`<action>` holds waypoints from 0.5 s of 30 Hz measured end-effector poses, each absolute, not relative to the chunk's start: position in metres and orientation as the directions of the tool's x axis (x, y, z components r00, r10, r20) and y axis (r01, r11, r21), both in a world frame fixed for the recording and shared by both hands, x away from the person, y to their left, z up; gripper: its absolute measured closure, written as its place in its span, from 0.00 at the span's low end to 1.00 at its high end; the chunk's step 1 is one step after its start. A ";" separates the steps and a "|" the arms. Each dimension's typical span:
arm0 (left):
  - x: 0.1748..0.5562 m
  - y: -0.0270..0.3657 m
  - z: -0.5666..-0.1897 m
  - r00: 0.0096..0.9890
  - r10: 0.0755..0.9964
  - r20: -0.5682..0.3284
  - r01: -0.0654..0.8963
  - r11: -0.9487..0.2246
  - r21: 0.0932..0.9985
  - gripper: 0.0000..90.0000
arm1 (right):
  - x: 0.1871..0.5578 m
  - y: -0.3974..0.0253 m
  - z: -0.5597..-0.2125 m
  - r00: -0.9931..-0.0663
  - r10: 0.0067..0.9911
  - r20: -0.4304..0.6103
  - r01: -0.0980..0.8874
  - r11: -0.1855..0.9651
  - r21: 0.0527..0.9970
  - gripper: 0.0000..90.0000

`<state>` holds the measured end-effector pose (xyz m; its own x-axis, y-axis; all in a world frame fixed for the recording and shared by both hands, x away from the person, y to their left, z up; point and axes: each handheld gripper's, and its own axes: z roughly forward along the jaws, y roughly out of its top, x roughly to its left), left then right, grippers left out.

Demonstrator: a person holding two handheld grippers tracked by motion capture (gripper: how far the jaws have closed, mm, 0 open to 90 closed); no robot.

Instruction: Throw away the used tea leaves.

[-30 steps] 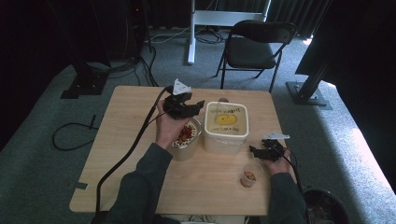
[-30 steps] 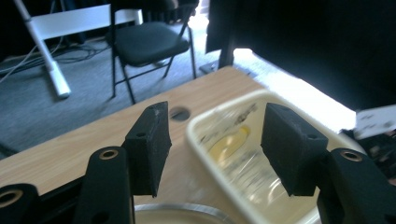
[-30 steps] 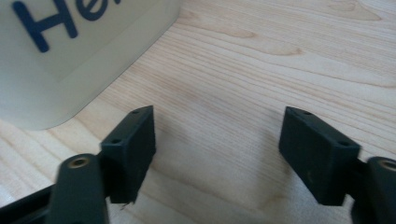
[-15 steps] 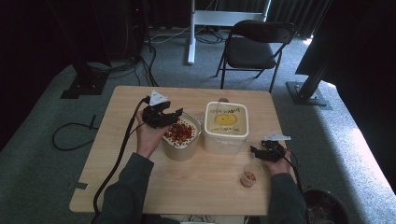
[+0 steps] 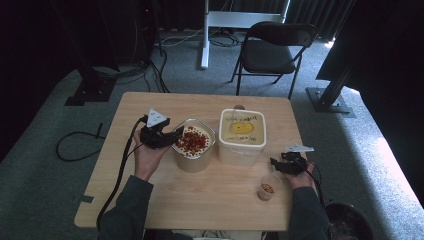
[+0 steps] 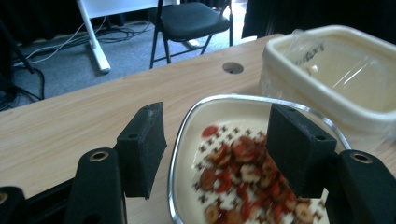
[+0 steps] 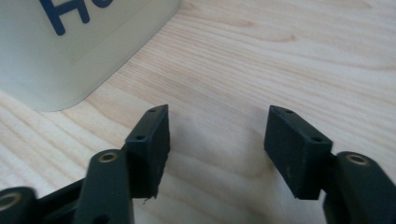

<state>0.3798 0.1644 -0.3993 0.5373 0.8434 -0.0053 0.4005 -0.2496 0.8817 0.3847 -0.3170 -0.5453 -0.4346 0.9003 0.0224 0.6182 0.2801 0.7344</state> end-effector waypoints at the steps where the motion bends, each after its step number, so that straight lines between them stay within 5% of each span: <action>1: 0.378 0.167 -0.401 0.535 0.845 -0.007 0.401 -0.246 0.882 0.42 | 0.383 -0.318 -0.543 -0.429 0.902 0.052 0.626 0.256 0.736 0.46; 7: 0.369 0.175 -0.406 0.544 0.839 -0.003 0.388 -0.248 0.887 0.42 | 0.365 -0.326 -0.517 -0.454 0.881 0.131 0.567 0.172 0.806 0.42; 15: 0.343 0.176 -0.415 0.570 0.821 -0.017 0.359 -0.230 0.904 0.42 | 0.320 -0.332 -0.481 -0.497 0.861 0.105 0.476 0.170 0.863 0.41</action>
<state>0.3427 0.1764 -0.4151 0.5703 0.8212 -0.0172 0.3589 -0.2303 0.9045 0.3197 -0.3318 -0.4809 -0.4971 0.8614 0.1045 0.4756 0.1697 0.8632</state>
